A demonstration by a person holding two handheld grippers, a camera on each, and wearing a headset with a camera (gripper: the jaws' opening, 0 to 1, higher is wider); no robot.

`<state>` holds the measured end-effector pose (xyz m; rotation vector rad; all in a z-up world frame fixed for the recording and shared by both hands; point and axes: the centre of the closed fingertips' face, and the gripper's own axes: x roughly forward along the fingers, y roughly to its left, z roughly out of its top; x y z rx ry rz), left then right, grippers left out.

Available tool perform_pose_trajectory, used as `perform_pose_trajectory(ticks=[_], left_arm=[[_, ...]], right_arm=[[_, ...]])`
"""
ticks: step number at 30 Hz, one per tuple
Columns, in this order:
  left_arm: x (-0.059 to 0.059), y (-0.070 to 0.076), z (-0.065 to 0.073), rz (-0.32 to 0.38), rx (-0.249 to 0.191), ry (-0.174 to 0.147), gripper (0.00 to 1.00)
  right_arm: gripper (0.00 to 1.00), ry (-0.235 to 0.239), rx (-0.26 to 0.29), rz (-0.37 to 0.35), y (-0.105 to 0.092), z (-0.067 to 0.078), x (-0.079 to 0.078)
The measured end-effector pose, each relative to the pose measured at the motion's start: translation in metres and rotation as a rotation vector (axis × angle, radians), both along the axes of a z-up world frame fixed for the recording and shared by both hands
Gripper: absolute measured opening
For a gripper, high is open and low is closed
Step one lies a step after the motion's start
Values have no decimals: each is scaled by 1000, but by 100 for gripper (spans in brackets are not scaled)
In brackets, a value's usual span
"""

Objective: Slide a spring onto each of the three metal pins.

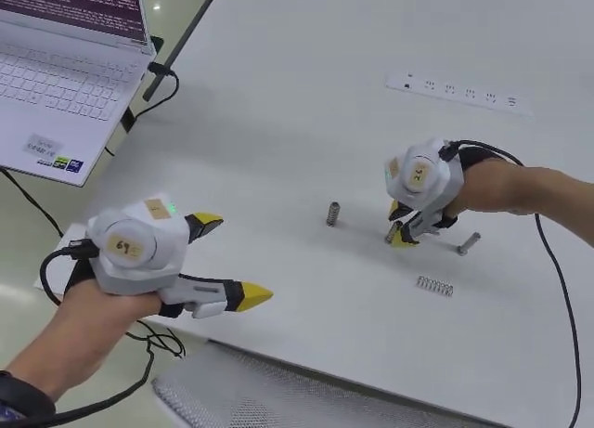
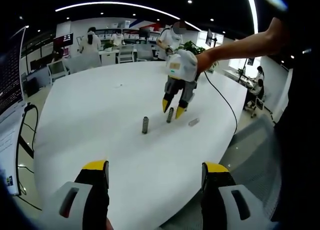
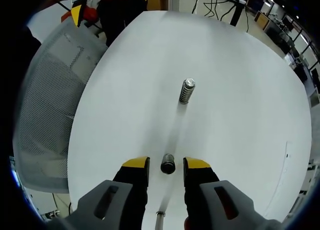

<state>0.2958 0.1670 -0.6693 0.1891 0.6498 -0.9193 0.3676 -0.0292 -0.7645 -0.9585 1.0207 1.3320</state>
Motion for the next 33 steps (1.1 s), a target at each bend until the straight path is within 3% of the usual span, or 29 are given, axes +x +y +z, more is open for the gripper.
perform_pose_trajectory(ticks=[11, 22, 33], left_arm=[[1, -7, 3, -11, -2, -4, 72], [2, -10, 5, -22, -2, -8, 72], [3, -14, 7, -29, 1, -13, 72]], right_arm=[[29, -23, 37, -30, -1, 21, 2], [29, -57, 66, -67, -9, 32, 7], [29, -87, 186, -203, -11, 53, 15]])
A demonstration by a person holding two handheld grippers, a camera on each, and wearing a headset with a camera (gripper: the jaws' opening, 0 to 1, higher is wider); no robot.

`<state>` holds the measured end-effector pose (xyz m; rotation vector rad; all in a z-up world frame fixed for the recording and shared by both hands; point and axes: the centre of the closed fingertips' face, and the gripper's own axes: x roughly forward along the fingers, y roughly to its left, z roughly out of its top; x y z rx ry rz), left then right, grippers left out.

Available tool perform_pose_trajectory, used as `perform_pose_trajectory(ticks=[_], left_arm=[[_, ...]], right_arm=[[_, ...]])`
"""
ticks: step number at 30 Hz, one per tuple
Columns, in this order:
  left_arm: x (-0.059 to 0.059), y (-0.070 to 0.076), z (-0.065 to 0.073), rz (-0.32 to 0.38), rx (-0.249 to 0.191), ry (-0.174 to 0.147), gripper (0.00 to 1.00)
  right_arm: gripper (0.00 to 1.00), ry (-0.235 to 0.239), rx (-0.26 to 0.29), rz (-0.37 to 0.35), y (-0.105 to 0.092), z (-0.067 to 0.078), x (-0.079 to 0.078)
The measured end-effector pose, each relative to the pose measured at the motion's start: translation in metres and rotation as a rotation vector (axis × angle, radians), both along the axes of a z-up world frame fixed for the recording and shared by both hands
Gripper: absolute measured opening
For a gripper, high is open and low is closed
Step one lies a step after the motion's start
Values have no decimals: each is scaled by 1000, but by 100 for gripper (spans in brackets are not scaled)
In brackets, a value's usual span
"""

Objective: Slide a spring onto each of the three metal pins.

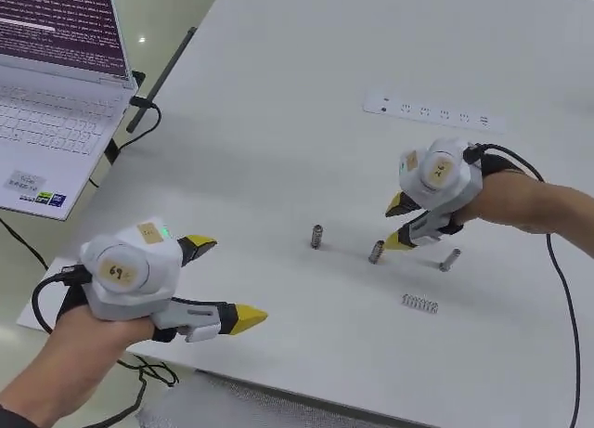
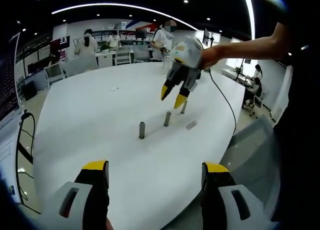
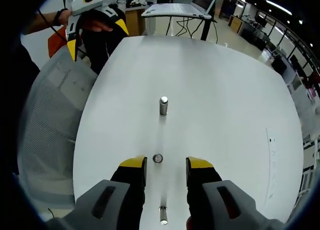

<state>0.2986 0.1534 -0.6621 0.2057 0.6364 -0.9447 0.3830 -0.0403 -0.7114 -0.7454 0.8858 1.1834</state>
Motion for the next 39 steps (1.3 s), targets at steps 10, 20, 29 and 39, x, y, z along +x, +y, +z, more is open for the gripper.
perform_pose_trajectory(ticks=[10, 20, 29, 39], left_arm=[[-1, -1, 2, -2, 0, -4, 72], [-1, -3, 5, -6, 1, -11, 72], [0, -7, 7, -15, 0, -15, 72], [3, -17, 11, -33, -1, -22, 72]], right_arm=[[31, -15, 159, -166, 6, 19, -2], [32, -28, 215, -241, 0, 26, -7], [34, -48, 254, -312, -17, 33, -10], [37, -79, 296, -393, -38, 46, -19]])
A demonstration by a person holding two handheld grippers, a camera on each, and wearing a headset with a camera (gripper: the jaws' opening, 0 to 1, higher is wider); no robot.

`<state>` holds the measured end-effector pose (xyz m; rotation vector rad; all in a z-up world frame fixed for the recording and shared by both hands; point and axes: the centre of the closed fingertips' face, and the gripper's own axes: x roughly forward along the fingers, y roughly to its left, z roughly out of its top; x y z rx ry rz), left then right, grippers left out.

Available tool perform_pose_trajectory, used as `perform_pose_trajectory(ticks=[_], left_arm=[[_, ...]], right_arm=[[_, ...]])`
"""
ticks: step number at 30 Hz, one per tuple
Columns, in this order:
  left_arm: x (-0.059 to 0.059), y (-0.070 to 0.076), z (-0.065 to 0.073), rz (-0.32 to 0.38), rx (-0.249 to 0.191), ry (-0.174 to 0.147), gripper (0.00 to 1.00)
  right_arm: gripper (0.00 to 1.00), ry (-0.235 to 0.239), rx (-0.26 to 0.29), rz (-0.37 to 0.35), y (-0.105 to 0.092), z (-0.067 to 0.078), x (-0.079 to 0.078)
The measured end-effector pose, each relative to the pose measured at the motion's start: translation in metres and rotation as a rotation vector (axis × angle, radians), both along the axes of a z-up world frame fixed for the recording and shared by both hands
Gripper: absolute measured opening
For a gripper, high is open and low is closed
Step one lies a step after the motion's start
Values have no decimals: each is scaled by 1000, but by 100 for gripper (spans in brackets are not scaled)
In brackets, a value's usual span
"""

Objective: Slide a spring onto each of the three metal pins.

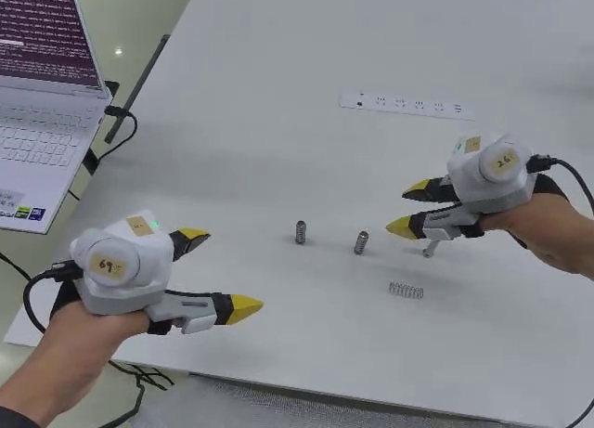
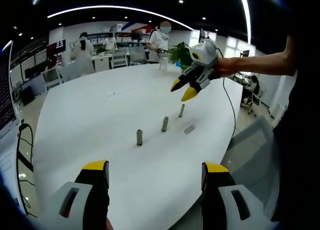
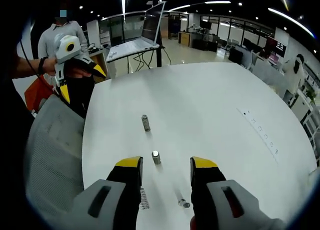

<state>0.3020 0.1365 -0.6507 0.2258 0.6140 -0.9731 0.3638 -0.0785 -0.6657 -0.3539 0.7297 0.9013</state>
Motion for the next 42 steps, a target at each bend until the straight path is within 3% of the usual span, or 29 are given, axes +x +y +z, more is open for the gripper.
perform_pose_trajectory(ticks=[10, 18, 23, 42], left_arm=[[0, -8, 5, -17, 2, -4, 72], [1, -12, 8, -21, 0, -8, 72], [1, -13, 8, -24, -3, -9, 72], [6, -16, 7, -33, -13, -8, 73]], right_arm=[[40, -25, 20, -68, -22, 9, -13], [45, -38, 35, -106, -35, 13, -33], [47, -48, 86, -156, -41, 17, -44], [62, -27, 163, -303, -66, 15, -96]])
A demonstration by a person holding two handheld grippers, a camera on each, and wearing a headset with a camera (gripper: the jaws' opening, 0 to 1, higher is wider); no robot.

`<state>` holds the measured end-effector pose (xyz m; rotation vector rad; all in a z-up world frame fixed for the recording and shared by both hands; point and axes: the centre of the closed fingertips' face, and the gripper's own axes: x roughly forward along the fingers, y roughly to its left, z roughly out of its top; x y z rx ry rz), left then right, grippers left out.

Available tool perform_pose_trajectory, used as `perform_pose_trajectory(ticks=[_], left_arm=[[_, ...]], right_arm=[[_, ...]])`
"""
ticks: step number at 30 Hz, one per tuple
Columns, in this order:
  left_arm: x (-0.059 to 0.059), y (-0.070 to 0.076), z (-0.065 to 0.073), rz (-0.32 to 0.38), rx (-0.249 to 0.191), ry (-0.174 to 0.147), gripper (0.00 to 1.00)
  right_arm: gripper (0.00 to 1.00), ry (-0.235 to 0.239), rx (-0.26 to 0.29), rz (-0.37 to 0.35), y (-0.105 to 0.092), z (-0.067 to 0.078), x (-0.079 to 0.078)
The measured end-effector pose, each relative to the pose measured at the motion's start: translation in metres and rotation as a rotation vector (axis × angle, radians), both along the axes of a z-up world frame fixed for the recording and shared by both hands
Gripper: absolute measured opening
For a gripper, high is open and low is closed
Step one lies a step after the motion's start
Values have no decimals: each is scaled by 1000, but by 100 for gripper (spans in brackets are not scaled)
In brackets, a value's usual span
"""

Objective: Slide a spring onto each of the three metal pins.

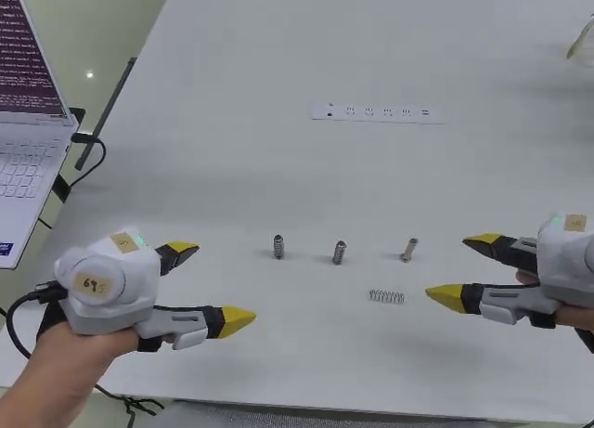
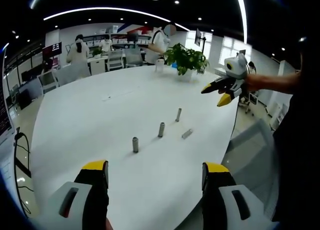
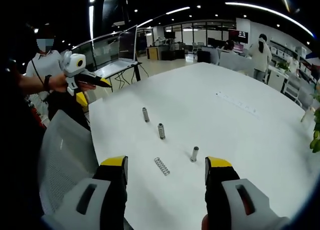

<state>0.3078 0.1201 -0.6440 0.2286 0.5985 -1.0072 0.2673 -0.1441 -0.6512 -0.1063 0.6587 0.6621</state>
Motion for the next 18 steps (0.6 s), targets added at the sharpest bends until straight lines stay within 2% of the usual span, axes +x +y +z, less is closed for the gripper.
perform_pose_trajectory(ticks=[11, 14, 18], left_arm=[[-3, -4, -1, 1, -8, 10, 74], [-5, -6, -1, 0, -9, 13, 74], [-6, -7, 0, 0, -10, 13, 74]], right_arm=[[70, 33, 36, -51, -3, -8, -30], [71, 43, 31, -55, -5, -13, -37], [73, 42, 43, -71, -7, -13, -40]])
